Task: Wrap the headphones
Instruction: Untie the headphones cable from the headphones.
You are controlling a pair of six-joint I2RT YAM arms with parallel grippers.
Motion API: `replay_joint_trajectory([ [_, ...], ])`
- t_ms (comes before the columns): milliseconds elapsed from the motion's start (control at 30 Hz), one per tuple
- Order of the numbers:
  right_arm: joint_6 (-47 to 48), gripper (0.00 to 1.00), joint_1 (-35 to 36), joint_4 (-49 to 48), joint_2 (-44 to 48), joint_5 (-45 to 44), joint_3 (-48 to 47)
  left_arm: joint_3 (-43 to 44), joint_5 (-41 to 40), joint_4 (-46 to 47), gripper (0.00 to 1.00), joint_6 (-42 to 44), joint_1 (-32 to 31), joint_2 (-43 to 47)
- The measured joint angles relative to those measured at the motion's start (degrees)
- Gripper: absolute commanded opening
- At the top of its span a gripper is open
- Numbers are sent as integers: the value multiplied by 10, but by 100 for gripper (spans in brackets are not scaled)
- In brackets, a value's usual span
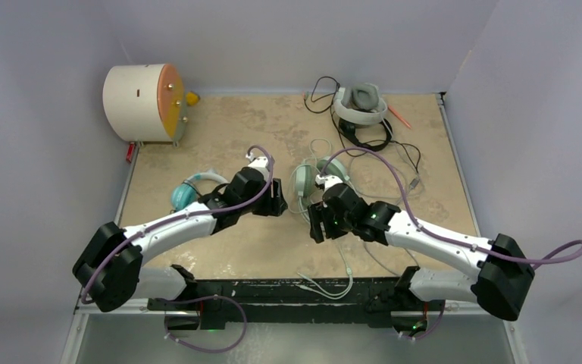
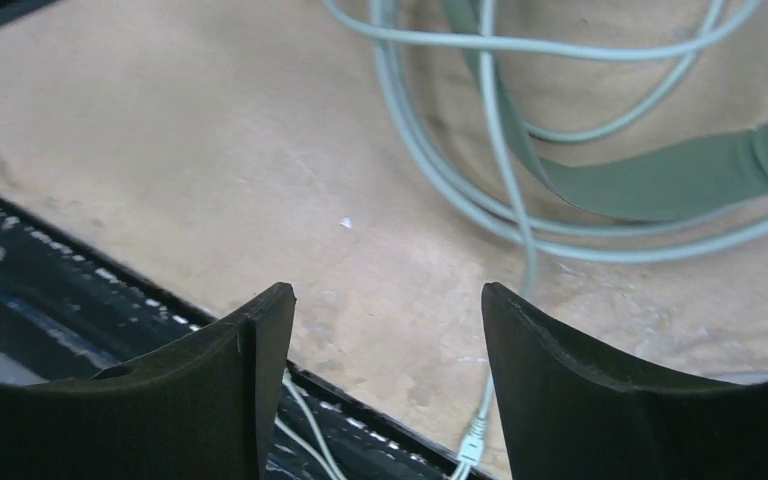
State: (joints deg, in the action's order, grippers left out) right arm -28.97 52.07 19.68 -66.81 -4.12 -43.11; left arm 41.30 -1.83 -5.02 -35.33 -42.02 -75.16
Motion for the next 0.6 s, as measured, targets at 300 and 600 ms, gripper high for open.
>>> replay_joint_trajectory([
  [300, -12, 66, 0, 35, -45, -66, 11, -23, 5, -28, 55, -15, 0, 57],
  [600, -43, 0, 0, -9, -97, -66, 69, -26, 4, -45, 55, -16, 0, 80],
])
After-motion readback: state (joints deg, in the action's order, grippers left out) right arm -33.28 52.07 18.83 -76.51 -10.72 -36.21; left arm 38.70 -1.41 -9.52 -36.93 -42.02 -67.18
